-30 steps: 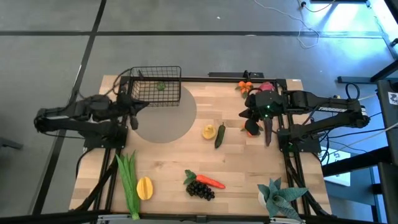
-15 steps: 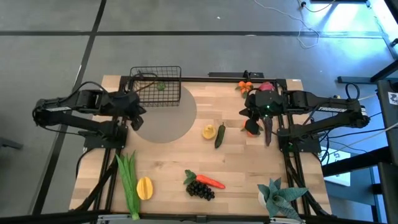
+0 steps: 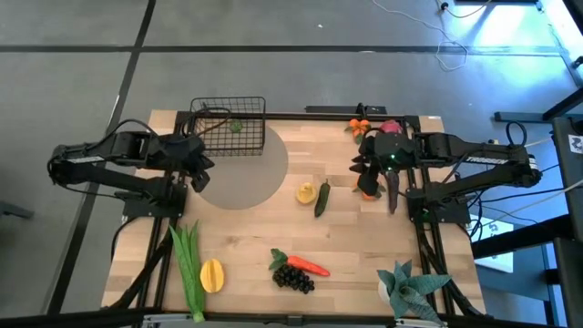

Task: Build produce basket
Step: Put the yellow pear into the wire basket

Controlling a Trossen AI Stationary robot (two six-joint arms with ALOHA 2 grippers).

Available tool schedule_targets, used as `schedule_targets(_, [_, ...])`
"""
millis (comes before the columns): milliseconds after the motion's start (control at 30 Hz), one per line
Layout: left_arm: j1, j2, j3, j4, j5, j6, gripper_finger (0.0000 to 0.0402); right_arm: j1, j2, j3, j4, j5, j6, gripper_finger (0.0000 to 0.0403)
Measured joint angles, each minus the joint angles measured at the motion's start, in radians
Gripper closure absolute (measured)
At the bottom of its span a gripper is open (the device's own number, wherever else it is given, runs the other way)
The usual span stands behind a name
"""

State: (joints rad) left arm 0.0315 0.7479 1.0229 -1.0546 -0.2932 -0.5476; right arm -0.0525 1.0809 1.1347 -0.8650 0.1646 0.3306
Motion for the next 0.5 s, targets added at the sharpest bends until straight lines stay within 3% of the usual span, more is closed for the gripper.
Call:
schedule_targets(200, [0.000, 0.000, 0.000, 0.000, 0.000, -0.001, 0.0401, -0.003, 0.010, 0.000, 0.014, 0.000, 0.034, 0.0209])
schedule_targets(500, [0.000, 0.000, 0.000, 0.000, 0.000, 0.000, 0.0401, 0.047, 0.104, 0.000, 0.181, -0.088, -0.183, 0.0203])
